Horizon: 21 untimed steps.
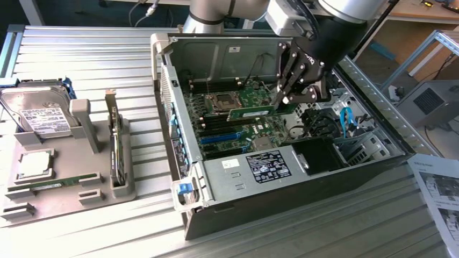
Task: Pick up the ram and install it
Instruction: 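Pick up the ram and move it above insertion slot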
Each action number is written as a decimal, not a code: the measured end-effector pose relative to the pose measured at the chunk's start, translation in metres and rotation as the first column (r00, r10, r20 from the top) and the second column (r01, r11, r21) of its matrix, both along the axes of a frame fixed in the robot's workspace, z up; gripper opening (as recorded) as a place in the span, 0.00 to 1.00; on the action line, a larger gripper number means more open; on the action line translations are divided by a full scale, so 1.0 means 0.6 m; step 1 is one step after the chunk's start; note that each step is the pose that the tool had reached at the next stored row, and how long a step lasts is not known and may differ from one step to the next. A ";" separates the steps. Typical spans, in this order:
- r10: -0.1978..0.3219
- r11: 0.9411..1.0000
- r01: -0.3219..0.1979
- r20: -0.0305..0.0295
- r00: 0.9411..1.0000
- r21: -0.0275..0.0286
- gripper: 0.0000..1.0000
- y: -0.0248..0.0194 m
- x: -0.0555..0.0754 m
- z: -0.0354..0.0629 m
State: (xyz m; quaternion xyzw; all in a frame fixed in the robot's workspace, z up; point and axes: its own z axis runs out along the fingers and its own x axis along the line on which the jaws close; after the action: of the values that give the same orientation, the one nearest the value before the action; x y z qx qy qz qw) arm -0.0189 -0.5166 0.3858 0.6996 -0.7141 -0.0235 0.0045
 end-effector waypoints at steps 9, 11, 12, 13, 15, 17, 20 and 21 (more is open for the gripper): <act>0.000 1.000 0.000 0.000 1.000 0.000 0.12 0.0264 0.000 0.000; 0.000 1.000 0.000 0.000 1.000 0.000 0.12 0.0330 0.000 -0.001; 0.000 1.000 0.000 0.000 1.000 0.000 0.12 0.0359 0.000 -0.001; 0.000 1.000 0.000 0.000 1.000 0.000 0.12 0.0401 0.000 -0.001; 0.000 1.000 0.000 0.000 1.000 0.000 0.12 0.0494 0.000 -0.001; 0.000 1.000 0.000 0.000 1.000 0.000 0.12 0.0572 0.000 -0.001; 0.000 1.000 0.000 0.000 1.000 0.000 0.12 0.0685 0.000 -0.002; 0.000 1.000 0.000 0.000 1.000 0.000 0.12 0.0720 0.001 -0.002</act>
State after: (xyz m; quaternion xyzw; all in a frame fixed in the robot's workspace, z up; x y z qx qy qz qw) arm -0.0186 -0.4734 0.3847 0.6996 -0.7141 -0.0235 0.0045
